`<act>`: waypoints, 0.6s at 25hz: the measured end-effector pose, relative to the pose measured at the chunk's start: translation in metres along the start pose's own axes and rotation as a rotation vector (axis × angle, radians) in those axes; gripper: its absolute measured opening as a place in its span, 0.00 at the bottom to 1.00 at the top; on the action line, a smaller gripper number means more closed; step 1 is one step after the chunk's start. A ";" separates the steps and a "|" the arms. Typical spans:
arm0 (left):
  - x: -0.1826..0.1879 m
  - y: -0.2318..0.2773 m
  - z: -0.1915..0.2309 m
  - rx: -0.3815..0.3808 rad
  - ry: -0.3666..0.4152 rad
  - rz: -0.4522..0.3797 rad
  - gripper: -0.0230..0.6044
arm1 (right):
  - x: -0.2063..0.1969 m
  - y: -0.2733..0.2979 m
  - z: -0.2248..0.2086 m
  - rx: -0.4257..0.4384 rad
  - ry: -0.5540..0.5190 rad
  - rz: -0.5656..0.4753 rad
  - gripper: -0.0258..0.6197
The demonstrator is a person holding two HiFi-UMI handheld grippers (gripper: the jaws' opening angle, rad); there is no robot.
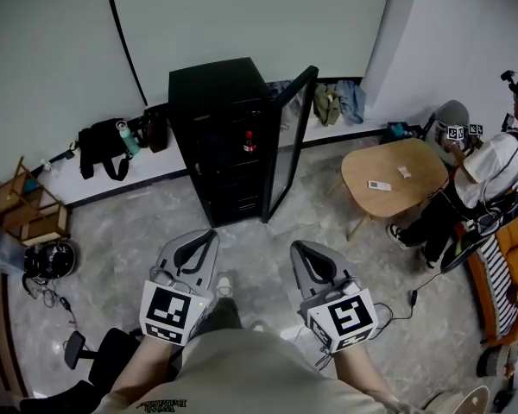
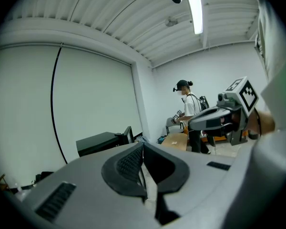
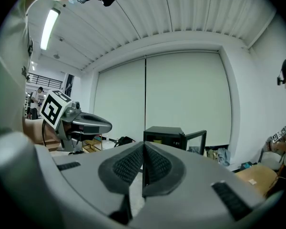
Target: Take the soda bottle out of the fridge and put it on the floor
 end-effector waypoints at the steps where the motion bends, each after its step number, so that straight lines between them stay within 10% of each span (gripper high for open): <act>1: 0.001 0.001 -0.001 0.002 0.015 0.001 0.05 | 0.000 0.002 -0.001 0.000 0.003 0.001 0.04; 15: -0.002 0.051 0.044 -0.033 0.003 -0.001 0.05 | -0.005 0.061 -0.023 0.004 -0.016 0.050 0.04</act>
Point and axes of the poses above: the fingertips, and each gripper's own axes: y forward along the fingers, z to its left, x out of its top, the point moved 10 cm from there along -y, backward along the fingers, and after that the axes turned 12 degrees about -x, right-handed, at the moved point
